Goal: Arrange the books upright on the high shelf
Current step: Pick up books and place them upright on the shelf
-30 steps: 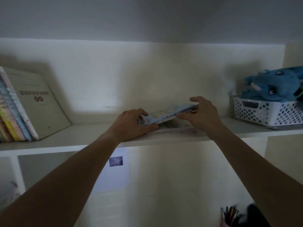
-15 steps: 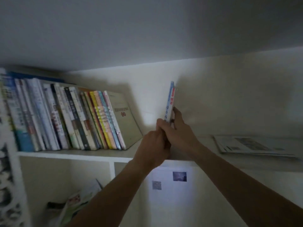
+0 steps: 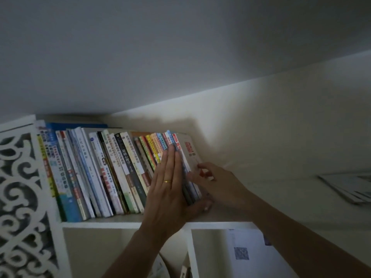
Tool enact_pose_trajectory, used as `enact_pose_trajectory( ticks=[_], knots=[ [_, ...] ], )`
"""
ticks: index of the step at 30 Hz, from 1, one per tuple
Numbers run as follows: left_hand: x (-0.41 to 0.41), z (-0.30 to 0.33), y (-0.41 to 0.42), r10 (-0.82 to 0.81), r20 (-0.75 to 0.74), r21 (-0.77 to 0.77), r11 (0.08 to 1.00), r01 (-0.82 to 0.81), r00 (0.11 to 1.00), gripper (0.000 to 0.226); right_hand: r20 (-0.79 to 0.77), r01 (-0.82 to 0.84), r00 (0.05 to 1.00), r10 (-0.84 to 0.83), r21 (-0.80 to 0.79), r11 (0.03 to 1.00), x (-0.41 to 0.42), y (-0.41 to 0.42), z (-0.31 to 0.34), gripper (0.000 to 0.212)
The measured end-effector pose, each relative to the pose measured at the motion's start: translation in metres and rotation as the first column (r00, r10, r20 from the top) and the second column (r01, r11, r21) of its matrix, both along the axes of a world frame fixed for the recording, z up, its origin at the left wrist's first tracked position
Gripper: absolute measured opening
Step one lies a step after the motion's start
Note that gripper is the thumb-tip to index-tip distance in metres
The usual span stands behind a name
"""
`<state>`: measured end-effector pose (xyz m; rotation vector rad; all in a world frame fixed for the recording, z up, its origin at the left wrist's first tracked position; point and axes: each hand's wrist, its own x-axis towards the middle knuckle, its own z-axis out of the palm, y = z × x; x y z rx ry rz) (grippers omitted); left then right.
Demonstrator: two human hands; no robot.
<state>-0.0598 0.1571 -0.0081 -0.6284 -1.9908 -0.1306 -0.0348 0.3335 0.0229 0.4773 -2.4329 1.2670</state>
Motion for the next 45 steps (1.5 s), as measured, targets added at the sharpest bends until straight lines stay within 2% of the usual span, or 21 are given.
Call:
enact_pose_trajectory(
  ticks=[3,7,10,13,15,18,20,22,24,27,30,32,36,39,43,45],
  knots=[
    [-0.01,0.0,0.0,-0.084,0.01,0.008,0.996,0.084,0.996,0.12,0.011,0.045,0.999,-0.045,0.002,0.999,-0.01,-0.002,-0.001,0.065],
    [-0.012,-0.005,-0.001,-0.144,0.002,0.033,0.989,0.143,0.99,0.106,0.013,0.043,0.999,-0.043,0.021,0.999,-0.005,-0.004,-0.003,0.06],
    [-0.012,-0.005,-0.002,-0.127,-0.022,0.023,0.992,0.128,0.992,0.103,0.031,0.073,0.997,-0.076,0.071,0.995,0.006,-0.003,-0.007,0.054],
    [-0.004,-0.005,0.005,-0.12,-0.049,-0.002,0.993,0.12,0.992,0.11,0.035,0.202,0.976,-0.215,0.223,0.954,0.018,0.015,-0.013,0.053],
    [0.005,-0.007,0.024,-0.23,-0.073,-0.064,0.972,0.226,0.97,0.099,-0.043,0.332,0.941,-0.335,0.286,0.899,0.035,0.039,-0.014,0.051],
    [0.022,-0.011,0.084,-0.406,0.04,-0.106,0.907,0.407,0.913,0.07,-0.185,0.561,0.826,-0.532,0.347,0.751,0.072,0.095,-0.013,0.045],
    [0.037,-0.007,0.138,-0.463,0.242,0.009,0.88,0.475,0.853,0.063,-0.214,0.699,0.709,-0.672,0.342,0.628,0.098,0.144,-0.011,0.043],
    [0.046,-0.002,0.19,-0.503,0.4,0.099,0.855,0.51,0.766,0.059,-0.193,0.807,0.567,-0.801,0.323,0.493,0.123,0.198,-0.008,0.041],
    [0.05,0.003,0.235,-0.538,0.465,0.105,0.822,0.559,0.703,0.058,-0.127,0.861,0.438,-0.89,0.342,0.375,0.145,0.249,-0.008,0.04],
    [0.055,0.006,0.279,-0.538,0.546,0.068,0.793,0.606,0.643,0.062,0.014,0.845,0.344,-0.939,0.433,0.316,0.172,0.296,-0.01,0.033],
    [0.055,0.01,0.297,-0.468,0.59,0.015,0.821,0.57,0.658,0.064,0.045,0.824,0.37,-0.928,0.447,0.349,0.178,0.312,-0.01,0.033],
    [0.054,0.014,0.302,-0.439,0.558,-0.063,0.824,0.563,0.705,0.067,0.074,0.828,0.424,-0.903,0.372,0.419,0.172,0.312,-0.004,0.033],
    [0.056,0.014,0.308,-0.361,0.346,-0.319,0.823,0.47,0.866,0.076,0.268,0.807,0.556,-0.787,0.055,0.588,0.157,0.301,0.014,0.03],
    [0.059,0.014,0.306,-0.282,0.227,-0.429,0.83,0.356,0.932,0.079,0.4,0.744,0.663,-0.633,-0.258,0.617,0.156,0.297,0.017,0.024],
    [0.067,0.018,0.298,-0.204,0.151,-0.539,0.803,0.254,0.967,0.069,0.328,0.599,0.797,-0.507,-0.537,0.594,0.155,0.3,0.013,0.041],
    [0.07,0.019,0.294,-0.217,0.116,-0.541,0.805,0.245,0.969,0.062,0.258,0.5,0.855,-0.449,-0.638,0.585,0.156,0.298,0.014,0.04]
  ],
)
